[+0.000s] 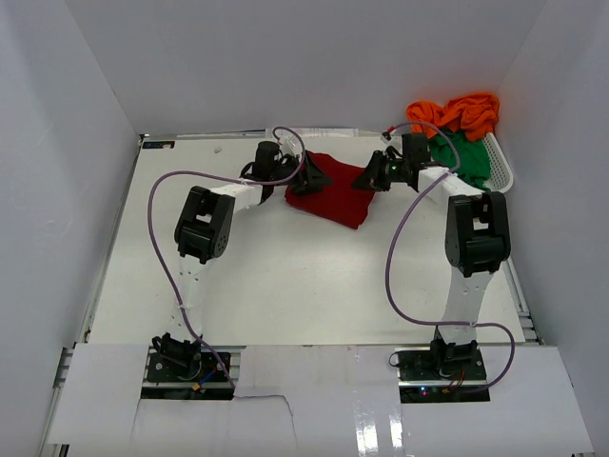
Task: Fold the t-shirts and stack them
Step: Fold the long partially folded tshirt into a neat square
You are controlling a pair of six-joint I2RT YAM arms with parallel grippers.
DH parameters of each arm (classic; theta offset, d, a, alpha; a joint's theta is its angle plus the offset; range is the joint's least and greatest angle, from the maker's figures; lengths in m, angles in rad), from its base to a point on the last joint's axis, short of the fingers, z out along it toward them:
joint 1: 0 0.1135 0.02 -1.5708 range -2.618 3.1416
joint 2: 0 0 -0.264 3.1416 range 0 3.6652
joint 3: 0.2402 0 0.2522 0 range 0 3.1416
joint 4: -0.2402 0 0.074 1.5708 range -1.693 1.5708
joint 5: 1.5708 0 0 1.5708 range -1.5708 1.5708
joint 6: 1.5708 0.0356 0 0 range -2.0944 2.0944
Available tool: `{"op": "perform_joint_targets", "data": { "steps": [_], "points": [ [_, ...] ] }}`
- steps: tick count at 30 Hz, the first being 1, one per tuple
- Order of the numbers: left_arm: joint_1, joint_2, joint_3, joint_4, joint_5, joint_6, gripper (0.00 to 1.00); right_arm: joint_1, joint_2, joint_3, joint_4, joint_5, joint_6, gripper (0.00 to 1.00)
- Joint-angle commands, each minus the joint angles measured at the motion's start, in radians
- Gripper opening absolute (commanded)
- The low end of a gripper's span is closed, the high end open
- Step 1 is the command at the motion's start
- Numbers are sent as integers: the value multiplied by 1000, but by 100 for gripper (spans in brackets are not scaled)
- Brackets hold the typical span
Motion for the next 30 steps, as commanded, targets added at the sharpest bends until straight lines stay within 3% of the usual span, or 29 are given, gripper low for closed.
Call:
{"op": "perform_joint_targets", "data": {
  "steps": [1, 8, 15, 20, 23, 26, 30],
  "points": [
    [4, -8, 16, 124, 91, -73, 72, 6, 70, -8, 189, -244, 135, 8],
    [13, 23, -42, 97, 12, -62, 72, 43, 277, 127, 62, -269, 132, 8],
    [14, 5, -70, -51, -197, 76, 73, 57, 399, 224, -173, -91, 71, 8],
    [14, 6, -57, -144, -306, 111, 74, 57, 327, 190, -124, -76, 68, 9],
    [14, 6, -40, -178, -350, 117, 75, 58, 281, 242, -113, -105, 44, 25],
    [13, 8, -22, -216, -390, 128, 75, 58, 227, 320, -107, -146, 11, 31],
    [11, 5, -33, -233, -432, 128, 75, 57, 71, 301, -78, -108, -7, 37]
  ]
}}
